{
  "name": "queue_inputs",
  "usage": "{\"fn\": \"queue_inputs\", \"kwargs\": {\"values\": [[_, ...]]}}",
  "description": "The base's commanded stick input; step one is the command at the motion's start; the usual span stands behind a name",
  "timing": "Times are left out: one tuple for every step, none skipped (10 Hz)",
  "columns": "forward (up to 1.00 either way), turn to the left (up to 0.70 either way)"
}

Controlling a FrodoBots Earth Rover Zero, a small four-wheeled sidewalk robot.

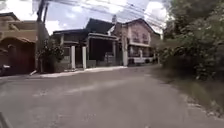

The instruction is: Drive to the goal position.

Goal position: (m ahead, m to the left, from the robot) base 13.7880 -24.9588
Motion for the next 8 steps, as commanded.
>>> {"fn": "queue_inputs", "kwargs": {"values": [[1.0,0.0],[1.0,-0.15],[1.0,-0.27],[1.0,-0.27],[1.0,-0.06],[1.0,0.0],[1.0,0.0],[1.0,-0.08]]}}
